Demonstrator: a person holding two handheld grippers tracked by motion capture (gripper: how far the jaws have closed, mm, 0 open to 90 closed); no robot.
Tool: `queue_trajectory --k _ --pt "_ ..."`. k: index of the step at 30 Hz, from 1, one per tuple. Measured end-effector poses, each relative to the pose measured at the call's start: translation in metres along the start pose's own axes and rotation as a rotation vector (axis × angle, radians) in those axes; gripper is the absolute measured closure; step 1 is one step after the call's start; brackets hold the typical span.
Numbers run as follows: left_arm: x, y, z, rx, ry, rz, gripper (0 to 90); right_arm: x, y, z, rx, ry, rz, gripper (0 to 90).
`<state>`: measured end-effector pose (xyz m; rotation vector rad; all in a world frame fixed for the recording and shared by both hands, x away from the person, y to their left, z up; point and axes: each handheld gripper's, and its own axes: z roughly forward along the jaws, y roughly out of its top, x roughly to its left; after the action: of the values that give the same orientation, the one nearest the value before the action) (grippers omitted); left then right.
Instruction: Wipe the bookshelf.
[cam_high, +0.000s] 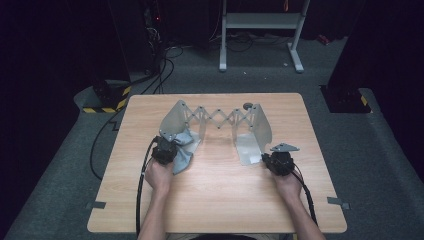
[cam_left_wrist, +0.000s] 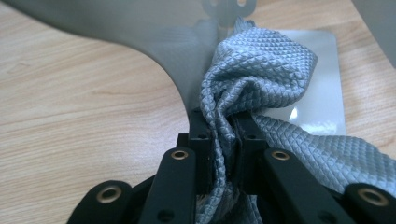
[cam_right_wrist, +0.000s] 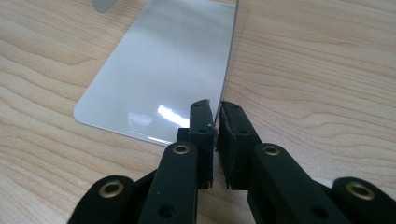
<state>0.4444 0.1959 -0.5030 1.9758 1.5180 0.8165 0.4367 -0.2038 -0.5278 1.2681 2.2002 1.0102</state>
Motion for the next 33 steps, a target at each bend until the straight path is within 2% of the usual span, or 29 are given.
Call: queue_trajectory --k 4,7,14,18,22,25,28,33 --pt "0.001 0.003 -0.006 -0.015 -0.006 -0.006 80.0 0.000 0.000 0.000 0.000 0.000 0.000 84.3" --pt "0.002 0.010 -0.023 -0.079 -0.013 -0.022 79.8 0.000 0.000 0.000 0.000 -0.001 -0.001 84.2" --pt "0.004 0.037 -0.065 -0.196 0.003 -0.004 79.9 0.000 0.000 0.000 0.000 -0.001 -0.001 84.3" --pt "0.010 0.052 -0.079 -0.235 0.022 -0.016 80.0 0.000 0.000 0.000 0.000 -0.001 -0.001 84.3" --pt "0.015 0.063 -0.084 -0.253 0.031 -0.027 79.9 0.000 0.000 0.000 0.000 0.000 0.000 84.3" --pt "0.015 0.069 -0.080 -0.246 0.032 -0.030 79.9 0.000 0.000 0.000 0.000 0.000 0.000 84.3" --pt "0.011 0.069 -0.075 -0.250 0.054 -0.019 80.0 0.000 0.000 0.000 0.000 0.000 0.001 84.3" --pt "0.009 0.070 -0.074 -0.249 0.055 -0.007 80.0 0.000 0.000 0.000 -0.001 -0.001 -0.001 84.2"
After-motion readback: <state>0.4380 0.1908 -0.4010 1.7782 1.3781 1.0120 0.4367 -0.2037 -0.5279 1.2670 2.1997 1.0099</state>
